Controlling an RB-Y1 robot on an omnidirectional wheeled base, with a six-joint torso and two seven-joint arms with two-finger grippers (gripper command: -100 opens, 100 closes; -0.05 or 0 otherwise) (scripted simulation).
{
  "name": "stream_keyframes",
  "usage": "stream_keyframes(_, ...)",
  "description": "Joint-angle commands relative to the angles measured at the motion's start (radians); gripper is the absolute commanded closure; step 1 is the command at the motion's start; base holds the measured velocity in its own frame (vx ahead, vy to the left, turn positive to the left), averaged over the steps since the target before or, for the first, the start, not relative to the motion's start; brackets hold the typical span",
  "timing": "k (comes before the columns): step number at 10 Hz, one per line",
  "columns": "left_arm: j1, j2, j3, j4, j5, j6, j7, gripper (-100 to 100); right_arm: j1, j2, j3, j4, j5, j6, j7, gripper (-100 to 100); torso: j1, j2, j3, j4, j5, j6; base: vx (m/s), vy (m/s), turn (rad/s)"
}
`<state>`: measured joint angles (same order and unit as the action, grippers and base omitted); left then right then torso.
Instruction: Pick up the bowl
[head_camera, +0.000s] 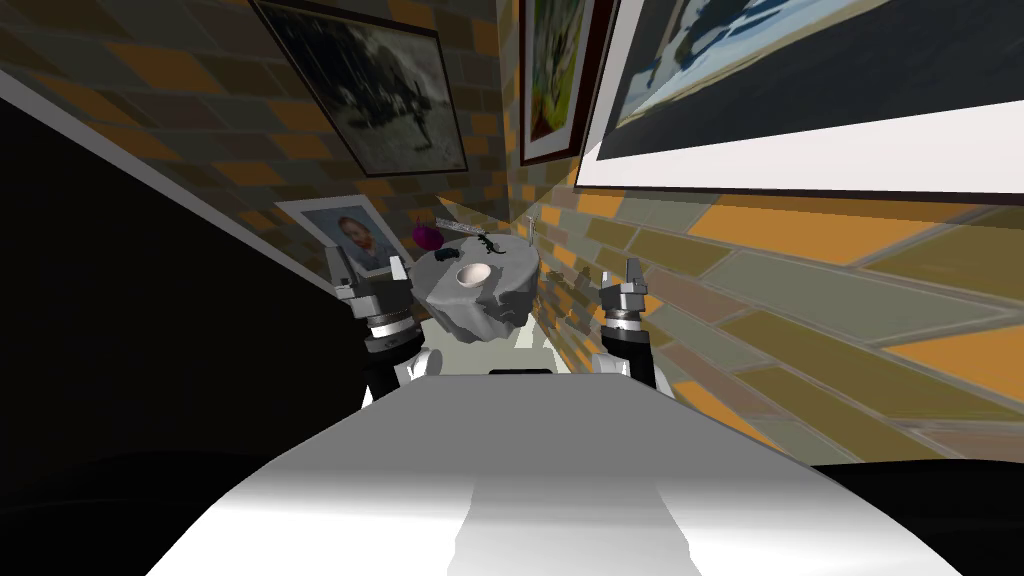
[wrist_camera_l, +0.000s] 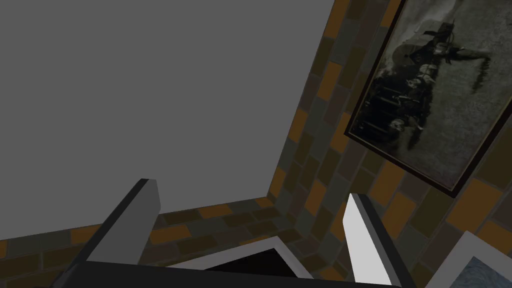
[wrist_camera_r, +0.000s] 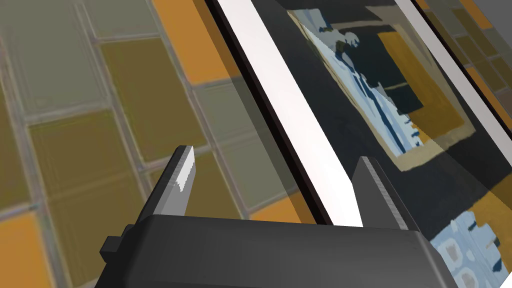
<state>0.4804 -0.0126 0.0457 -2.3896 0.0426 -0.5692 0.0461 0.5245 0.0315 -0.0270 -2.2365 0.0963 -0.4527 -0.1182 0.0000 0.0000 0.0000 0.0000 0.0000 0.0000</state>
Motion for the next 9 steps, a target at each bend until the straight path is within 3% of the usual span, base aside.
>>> stream_keyframes(1,-0.018,0.033,0.0,0.004,0.007,0.048,-0.009,-100,0.0,0.0,0.0,0.0,0.0,0.0,0.0,0,0.0,0.0,0.0,0.0,0.0,0.0,-0.013,-0.017,-0.017)
stream_keyframes(2,-0.018,0.033,0.0,0.004,0.007,0.048,-0.009,-100,0.0,0.0,0.0,0.0,0.0,0.0,0.0,0,-0.001,0.001,0.0,0.0,0.0,0.0,-0.016,-0.019,-0.007)
stream_keyframes(5,-0.065,0.092,0.003,0.017,0.027,0.142,-0.025,-100,0.0,0.0,0.0,0.0,0.0,0.0,0.0,0,-0.001,0.001,0.001,0.0,0.0,0.0,-0.022,-0.024,-0.018)
stream_keyframes(9,-0.112,0.136,0.006,0.033,0.048,0.24,-0.035,-100,0.0,0.0,0.0,0.0,0.0,0.0,0.0,0,-0.001,0.001,0.0,0.0,0.0,0.0,-0.013,-0.015,-0.014)
